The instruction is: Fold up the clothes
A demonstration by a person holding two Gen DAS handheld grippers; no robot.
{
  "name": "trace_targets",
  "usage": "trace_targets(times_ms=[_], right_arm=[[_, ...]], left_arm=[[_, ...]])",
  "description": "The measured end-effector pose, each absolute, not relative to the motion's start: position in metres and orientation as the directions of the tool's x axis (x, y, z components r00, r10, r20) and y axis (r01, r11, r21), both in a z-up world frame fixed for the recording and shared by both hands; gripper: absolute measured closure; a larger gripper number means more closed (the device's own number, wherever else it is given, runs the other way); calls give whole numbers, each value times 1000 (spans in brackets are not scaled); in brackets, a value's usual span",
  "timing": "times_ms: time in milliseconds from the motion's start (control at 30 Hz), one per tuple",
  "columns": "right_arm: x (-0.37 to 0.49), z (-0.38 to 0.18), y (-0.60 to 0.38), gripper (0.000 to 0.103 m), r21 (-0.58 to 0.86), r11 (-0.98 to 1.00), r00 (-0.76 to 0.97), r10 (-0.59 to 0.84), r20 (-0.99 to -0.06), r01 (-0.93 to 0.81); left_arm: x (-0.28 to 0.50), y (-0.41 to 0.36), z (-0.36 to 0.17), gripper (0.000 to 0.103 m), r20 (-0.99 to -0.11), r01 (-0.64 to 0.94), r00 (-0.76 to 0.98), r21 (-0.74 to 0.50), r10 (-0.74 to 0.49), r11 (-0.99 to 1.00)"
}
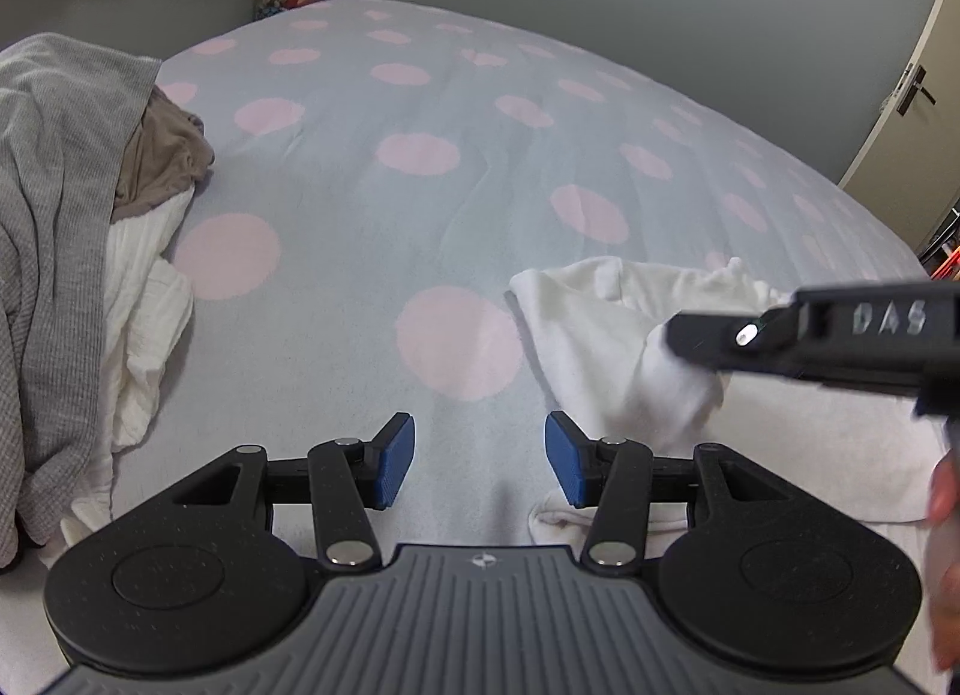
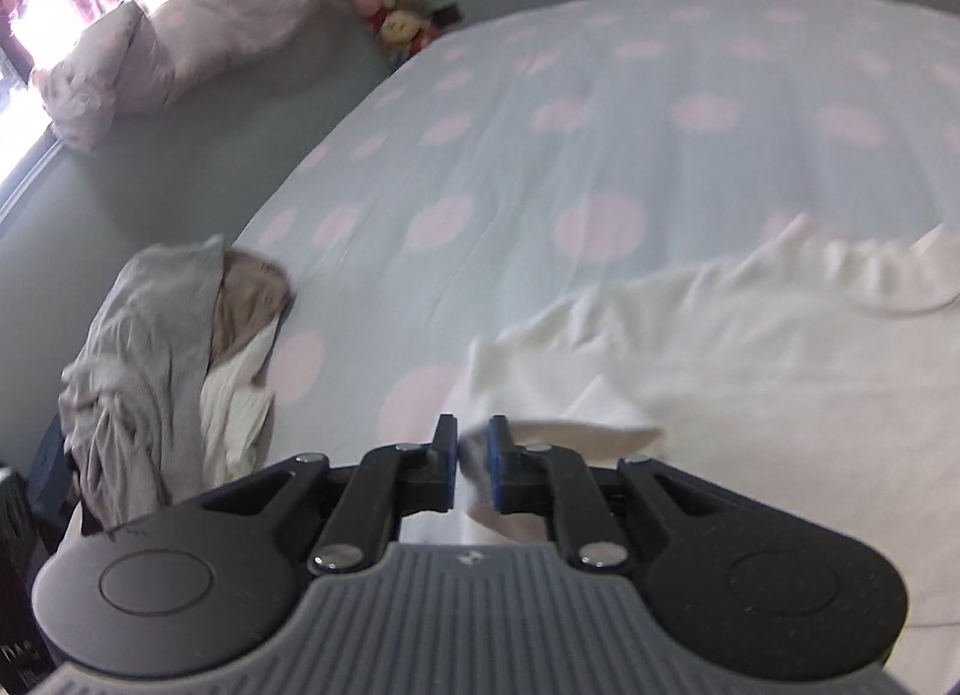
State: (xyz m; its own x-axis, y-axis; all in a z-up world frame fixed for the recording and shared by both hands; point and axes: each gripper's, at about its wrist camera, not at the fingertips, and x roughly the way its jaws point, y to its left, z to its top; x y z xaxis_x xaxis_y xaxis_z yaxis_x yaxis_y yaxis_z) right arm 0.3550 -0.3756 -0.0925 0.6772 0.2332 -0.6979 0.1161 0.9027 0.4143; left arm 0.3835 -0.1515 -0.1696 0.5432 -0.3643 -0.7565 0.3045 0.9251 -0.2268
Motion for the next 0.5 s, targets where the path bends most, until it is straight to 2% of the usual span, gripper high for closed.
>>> trace_targets(times_ms=[100,167,433,500], right_arm=[[357,-104,-370,82,434,895,666,262,-698,103],[353,-103,-372,82,433,896,671,259,-695,103],[337,-101,-412,81,381,903,662,163,-731,198],[340,-108,-419,76,390,896,656,165,-736,212]], left_arm=[[383,-153,-171,57,-756,311,541,-226,-367,923],[382,-153,-170,57,-754,318,541,-227,-373,921],[374,-167,-171,57,-760,359,531,-198,-374,912],[372,-169,-172,57,-764,365,531,-183,-366,913]])
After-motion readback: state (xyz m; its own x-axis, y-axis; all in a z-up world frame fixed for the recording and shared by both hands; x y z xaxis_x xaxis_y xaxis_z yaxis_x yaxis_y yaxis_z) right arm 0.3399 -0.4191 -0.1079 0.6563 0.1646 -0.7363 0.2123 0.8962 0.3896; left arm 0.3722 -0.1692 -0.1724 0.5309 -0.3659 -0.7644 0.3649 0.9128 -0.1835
